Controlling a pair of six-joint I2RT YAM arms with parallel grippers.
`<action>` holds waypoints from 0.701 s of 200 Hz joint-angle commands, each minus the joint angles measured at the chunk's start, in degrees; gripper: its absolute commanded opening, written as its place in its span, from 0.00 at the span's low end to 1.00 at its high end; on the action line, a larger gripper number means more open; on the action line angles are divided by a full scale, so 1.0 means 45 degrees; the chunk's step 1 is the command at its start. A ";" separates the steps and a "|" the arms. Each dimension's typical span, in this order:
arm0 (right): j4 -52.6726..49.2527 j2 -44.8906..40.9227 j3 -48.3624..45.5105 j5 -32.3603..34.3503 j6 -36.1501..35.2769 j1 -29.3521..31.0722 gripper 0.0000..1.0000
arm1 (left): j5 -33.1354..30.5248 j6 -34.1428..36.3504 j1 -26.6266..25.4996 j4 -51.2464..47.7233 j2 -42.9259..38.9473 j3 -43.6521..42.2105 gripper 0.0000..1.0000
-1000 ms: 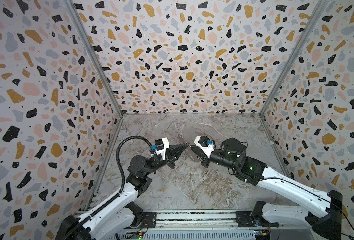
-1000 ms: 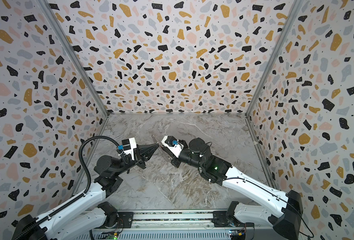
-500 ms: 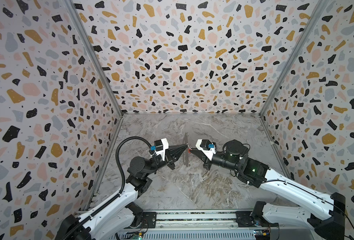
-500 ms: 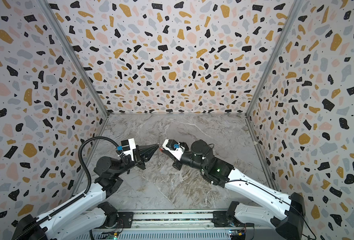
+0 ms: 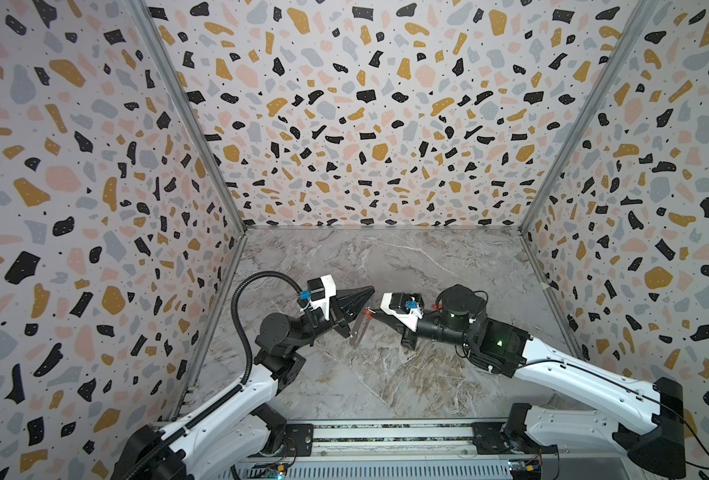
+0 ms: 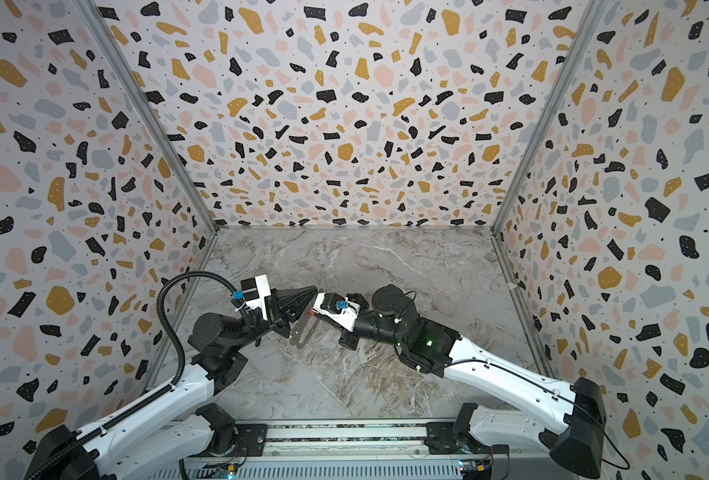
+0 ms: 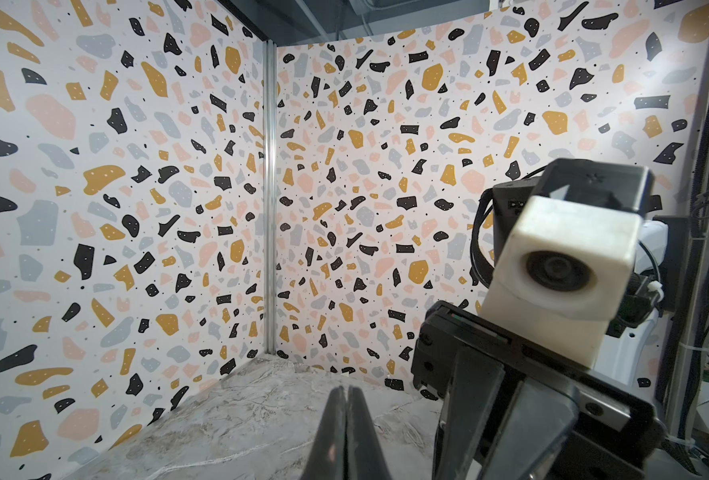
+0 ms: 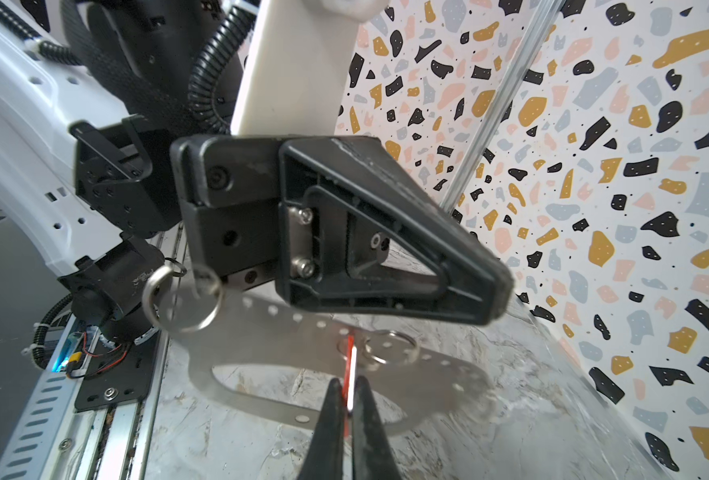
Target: Put the keys on the keyring
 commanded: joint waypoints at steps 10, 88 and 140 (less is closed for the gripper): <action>0.0161 -0.0210 0.0475 0.0317 -0.0098 0.0051 0.00 | 0.0080 -0.0096 -0.0061 0.0977 0.0002 -0.0117 0.00; 0.0120 -0.0521 0.0301 0.0899 -0.0062 0.0048 0.00 | -0.0144 0.0366 -0.0061 0.0119 -0.0499 -0.0146 0.00; 0.0258 -0.0821 0.0342 0.1177 0.0066 0.0049 0.00 | -0.0548 0.0703 -0.0061 -0.1335 -0.1331 -0.0254 0.00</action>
